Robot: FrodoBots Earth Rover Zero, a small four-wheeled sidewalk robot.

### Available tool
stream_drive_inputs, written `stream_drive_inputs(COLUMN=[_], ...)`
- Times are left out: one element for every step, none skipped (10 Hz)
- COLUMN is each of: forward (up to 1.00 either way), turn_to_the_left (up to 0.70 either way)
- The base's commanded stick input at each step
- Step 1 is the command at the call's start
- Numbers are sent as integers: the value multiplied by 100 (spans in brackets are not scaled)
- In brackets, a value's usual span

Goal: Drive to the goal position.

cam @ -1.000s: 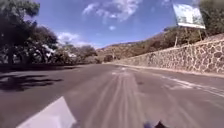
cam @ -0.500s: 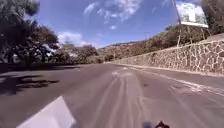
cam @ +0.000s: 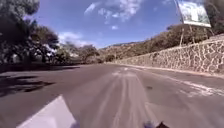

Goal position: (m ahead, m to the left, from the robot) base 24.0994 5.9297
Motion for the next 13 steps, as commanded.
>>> stream_drive_inputs(forward=[50, 50, 50, 50, 50, 50, 50, 50, 50, 50, 50, 50, 50], turn_to_the_left=[0, 0, 0, 0, 0, 0, 0, 0, 0, 0, 0, 0, 0])
